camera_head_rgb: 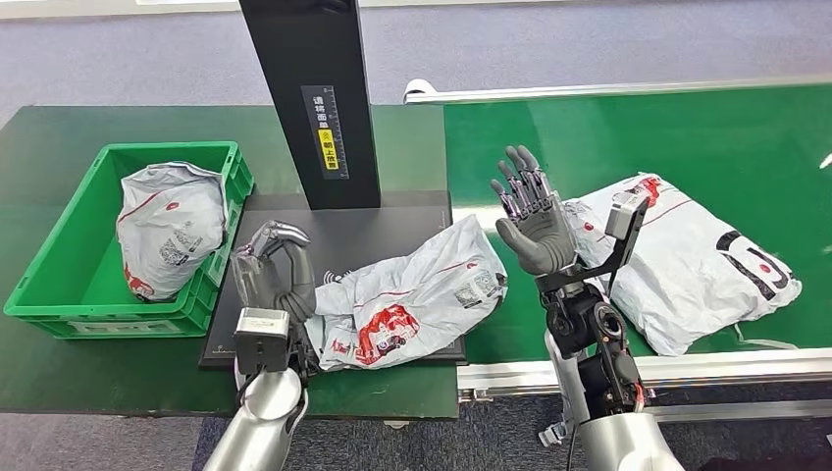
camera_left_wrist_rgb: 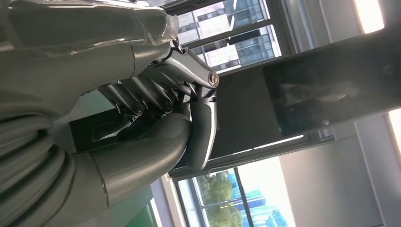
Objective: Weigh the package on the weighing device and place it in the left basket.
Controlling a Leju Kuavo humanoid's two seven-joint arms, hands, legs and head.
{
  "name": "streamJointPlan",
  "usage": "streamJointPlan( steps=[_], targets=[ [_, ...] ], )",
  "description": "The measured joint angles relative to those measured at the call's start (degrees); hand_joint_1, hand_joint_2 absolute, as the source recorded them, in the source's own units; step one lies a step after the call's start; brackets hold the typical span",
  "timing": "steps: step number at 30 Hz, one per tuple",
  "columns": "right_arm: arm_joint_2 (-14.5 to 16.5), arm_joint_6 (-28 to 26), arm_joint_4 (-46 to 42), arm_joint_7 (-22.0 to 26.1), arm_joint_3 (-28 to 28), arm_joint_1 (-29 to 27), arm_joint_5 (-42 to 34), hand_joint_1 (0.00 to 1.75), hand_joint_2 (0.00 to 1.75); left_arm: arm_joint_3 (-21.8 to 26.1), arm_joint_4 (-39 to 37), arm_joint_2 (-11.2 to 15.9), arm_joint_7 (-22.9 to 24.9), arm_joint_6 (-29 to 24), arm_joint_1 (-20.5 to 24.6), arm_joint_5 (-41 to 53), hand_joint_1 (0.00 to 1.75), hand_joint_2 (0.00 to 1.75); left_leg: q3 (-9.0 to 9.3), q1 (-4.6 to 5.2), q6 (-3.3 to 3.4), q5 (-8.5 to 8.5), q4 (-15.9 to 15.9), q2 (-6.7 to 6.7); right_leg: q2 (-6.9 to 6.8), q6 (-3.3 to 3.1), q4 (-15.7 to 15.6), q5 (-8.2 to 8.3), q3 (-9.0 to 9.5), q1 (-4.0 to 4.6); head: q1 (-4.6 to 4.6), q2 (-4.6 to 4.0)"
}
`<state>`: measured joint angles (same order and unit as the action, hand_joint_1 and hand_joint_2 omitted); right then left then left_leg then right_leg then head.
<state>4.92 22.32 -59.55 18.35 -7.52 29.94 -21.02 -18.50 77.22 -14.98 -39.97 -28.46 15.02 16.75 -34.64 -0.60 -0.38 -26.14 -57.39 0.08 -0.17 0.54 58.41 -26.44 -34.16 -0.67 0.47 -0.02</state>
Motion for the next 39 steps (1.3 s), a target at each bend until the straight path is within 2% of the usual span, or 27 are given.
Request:
streamJointPlan(
  steps=[8,9,12,13,16,19,23,31,34,37,39],
  targets=[
    [-0.28,-0.06,0.63,0.04,-0.49,0.13,-0.15,0.0,1.75,-0.4,1.79,0.72,-0.01,-0.42,-0.38,-0.65,1.75,1.75,0.0,0.0,0.0,0.0,0.0,0.0,0.0,0.0,0.0,0.0,0.0,0.0,0.0,0.0],
    [-0.3,-0.09,0.65,0.04,-0.52,0.13,-0.22,0.0,1.75,-0.6,2.08,0.84,-0.01,-0.78,-0.41,-0.98,1.49,1.75,0.0,0.0,0.0,0.0,0.0,0.0,0.0,0.0,0.0,0.0,-0.01,0.0,-0.01,0.0],
    [-0.42,-0.11,0.67,0.03,-0.59,0.13,-0.4,0.0,1.75,-1.76,2.54,1.43,0.84,0.31,-0.36,0.62,0.18,1.75,0.0,0.0,0.0,0.0,0.0,0.0,-0.01,0.0,-0.01,0.0,-0.02,0.0,-0.01,0.0],
    [-0.48,0.01,0.68,0.03,-0.65,0.13,-0.42,0.0,1.75,-2.38,2.34,1.73,1.72,2.03,-0.21,2.84,0.0,1.75,0.0,0.0,0.0,0.0,0.0,0.0,-0.01,0.0,-0.01,0.0,-0.02,0.0,0.0,0.0],
    [-0.58,0.89,0.85,0.01,-0.89,0.23,-0.13,0.0,1.75,-4.43,1.28,2.65,4.15,10.52,0.26,11.08,0.0,1.75,0.0,0.0,0.0,0.0,0.0,0.02,0.0,0.0,0.0,0.0,-0.01,0.0,-0.01,0.0],
    [-0.62,1.59,1.36,0.03,-0.96,0.58,0.48,0.0,1.75,-5.63,-0.06,3.06,4.57,19.61,0.33,15.09,0.0,1.75,0.01,0.01,0.0,0.0,-0.01,0.03,0.01,0.0,-0.01,0.0,-0.02,-0.01,0.0,0.01],
    [-0.64,1.92,2.01,0.16,-0.98,0.97,1.31,0.0,1.75,-7.33,-2.79,3.21,6.93,26.2,0.83,19.13,0.0,1.75,0.0,0.0,0.0,0.0,-0.01,0.01,0.0,0.0,-0.01,0.0,-0.02,-0.01,-0.01,0.01],
    [-0.67,2.27,2.46,0.22,-0.95,1.07,2.64,0.0,1.75,-10.13,-8.86,2.88,11.05,30.31,2.89,23.58,0.0,1.75,0.0,0.0,0.0,0.0,-0.01,0.01,0.01,0.0,-0.01,0.0,-0.03,0.0,0.0,0.01],
    [-0.66,2.14,2.48,0.19,-0.92,1.07,3.36,0.0,1.75,-10.59,-12.16,2.35,17.55,30.57,4.21,26.84,0.0,1.75,0.0,0.0,0.0,0.0,-0.01,0.01,0.0,0.0,-0.01,0.0,-0.03,-0.01,0.0,0.01],
    [-0.58,1.64,2.48,0.19,-0.76,0.9,4.59,0.0,1.75,-10.27,-17.06,1.6,25.57,26.6,5.85,30.79,0.0,1.75,0.01,0.0,0.0,0.0,-0.01,0.02,0.0,0.0,-0.01,0.01,-0.03,-0.01,0.0,0.01],
    [-0.47,1.38,2.46,0.17,-0.56,0.58,5.38,0.0,1.75,-9.29,-20.21,1.1,29.03,23.4,6.92,32.2,0.0,1.75,0.01,0.0,0.0,0.0,-0.01,0.02,0.0,0.0,0.0,0.01,-0.02,0.0,-0.01,0.01]
  ],
)
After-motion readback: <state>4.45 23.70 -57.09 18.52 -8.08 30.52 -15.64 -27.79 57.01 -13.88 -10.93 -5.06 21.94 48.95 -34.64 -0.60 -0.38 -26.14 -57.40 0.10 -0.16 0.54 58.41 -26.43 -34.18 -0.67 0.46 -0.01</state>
